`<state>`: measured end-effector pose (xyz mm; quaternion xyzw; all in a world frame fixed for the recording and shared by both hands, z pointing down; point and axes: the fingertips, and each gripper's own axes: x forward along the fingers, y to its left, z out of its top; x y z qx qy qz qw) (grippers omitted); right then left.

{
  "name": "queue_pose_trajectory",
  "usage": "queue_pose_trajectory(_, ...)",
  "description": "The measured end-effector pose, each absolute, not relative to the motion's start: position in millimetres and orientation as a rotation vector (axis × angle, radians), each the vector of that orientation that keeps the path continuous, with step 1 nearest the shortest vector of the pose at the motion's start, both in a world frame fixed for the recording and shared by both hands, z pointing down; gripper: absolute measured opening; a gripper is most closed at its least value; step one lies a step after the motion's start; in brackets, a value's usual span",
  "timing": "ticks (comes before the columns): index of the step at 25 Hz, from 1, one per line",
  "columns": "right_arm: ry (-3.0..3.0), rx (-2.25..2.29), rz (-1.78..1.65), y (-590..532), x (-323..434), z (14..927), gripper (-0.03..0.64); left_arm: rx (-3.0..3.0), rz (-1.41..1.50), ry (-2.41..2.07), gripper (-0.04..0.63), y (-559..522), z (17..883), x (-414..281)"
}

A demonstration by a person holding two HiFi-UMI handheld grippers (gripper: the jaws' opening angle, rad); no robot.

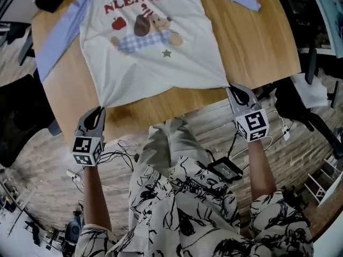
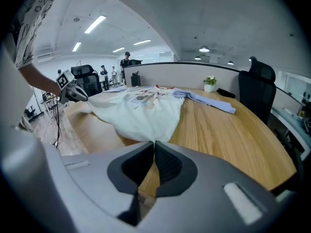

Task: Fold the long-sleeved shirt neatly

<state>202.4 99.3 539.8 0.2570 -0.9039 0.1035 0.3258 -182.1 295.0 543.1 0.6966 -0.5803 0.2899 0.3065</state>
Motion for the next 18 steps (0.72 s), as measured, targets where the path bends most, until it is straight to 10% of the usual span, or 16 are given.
queue_pose_trajectory(18,-2.199,0.492,0.224,135,221,577,0.064,1.732,0.829,-1.498,0.086,361,568,-204)
